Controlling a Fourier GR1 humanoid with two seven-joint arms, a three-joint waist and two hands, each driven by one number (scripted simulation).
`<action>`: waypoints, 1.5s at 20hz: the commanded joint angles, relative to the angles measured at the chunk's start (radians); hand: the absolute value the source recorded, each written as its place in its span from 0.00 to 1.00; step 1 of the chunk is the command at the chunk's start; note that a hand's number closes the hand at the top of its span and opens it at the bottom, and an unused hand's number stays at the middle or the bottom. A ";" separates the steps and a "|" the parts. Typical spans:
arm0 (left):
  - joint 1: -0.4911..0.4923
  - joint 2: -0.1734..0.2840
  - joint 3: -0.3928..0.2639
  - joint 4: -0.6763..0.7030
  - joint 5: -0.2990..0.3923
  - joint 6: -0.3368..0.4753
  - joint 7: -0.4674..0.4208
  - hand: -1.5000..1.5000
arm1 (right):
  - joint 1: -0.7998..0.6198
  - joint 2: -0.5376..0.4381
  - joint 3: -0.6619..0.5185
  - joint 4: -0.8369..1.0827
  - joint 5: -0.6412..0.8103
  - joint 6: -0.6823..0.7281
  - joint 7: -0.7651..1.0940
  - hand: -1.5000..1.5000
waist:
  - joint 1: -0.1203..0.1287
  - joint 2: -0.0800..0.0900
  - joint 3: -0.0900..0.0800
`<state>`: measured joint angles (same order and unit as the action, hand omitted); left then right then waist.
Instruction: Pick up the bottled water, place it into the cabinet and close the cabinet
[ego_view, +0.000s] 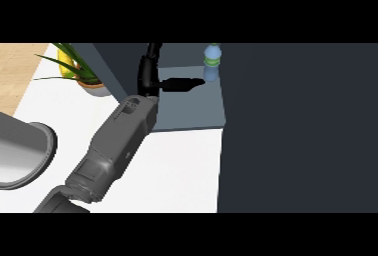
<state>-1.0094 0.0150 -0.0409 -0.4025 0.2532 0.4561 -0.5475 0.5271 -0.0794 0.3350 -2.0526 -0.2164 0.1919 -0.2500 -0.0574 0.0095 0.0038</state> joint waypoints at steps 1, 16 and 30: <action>0.023 0.048 0.055 0.031 0.027 -0.112 -0.128 0.00 | 0.006 -0.028 -0.046 -0.010 -0.034 0.015 -0.004 0.00 | 0.019 0.003 -0.005; 0.260 0.038 -0.063 -0.336 0.093 -0.246 -0.012 0.00 | 0.052 -0.055 -0.048 -0.136 -0.054 -0.032 0.088 0.00 | 0.073 -0.017 -0.004; 0.740 0.041 -0.314 -1.187 0.092 -0.128 0.282 0.00 | 0.084 -0.019 0.037 -0.101 0.013 -0.073 0.056 0.00 | 0.080 -0.019 -0.003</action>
<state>-0.4016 0.0372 -0.3030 -1.3400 0.3593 0.2761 -0.3473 0.6147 -0.0891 0.3847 -2.1530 -0.1851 0.1189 -0.2078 0.0237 -0.0106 0.0013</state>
